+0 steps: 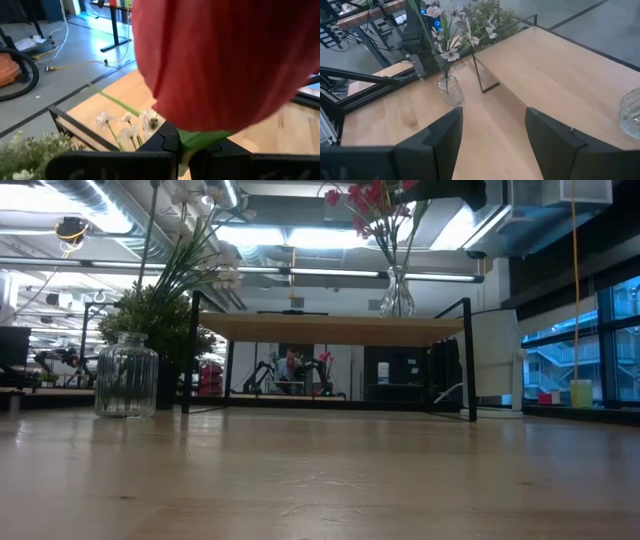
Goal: Pick and place flowers into a vace then onto a shelf
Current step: Put the red flower into the transparent vase
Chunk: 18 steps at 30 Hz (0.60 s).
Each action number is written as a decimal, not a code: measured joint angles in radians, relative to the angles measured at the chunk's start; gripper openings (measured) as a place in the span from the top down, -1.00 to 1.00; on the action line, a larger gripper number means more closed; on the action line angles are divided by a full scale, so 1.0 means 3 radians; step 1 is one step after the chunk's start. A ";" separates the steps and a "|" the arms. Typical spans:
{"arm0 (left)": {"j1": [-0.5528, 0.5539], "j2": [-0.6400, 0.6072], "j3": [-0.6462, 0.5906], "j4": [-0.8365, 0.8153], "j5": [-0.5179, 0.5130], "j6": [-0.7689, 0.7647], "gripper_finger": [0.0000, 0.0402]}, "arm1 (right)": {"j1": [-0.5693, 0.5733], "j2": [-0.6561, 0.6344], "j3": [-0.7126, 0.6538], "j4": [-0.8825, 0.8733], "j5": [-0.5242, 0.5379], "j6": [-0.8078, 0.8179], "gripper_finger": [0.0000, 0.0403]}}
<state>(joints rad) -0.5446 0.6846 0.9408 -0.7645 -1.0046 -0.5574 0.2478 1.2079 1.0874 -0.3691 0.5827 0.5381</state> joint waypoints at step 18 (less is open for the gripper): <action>0.0000 -0.0008 -0.0638 0.0018 -0.0187 -0.0696 0.96 | 0.0000 0.0000 0.0000 -0.0027 0.0000 -0.0003 -0.08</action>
<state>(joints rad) -0.5446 0.6823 0.7494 -0.7590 -1.0606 -0.7663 0.2478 1.2079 1.0874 -0.3771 0.5827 0.5373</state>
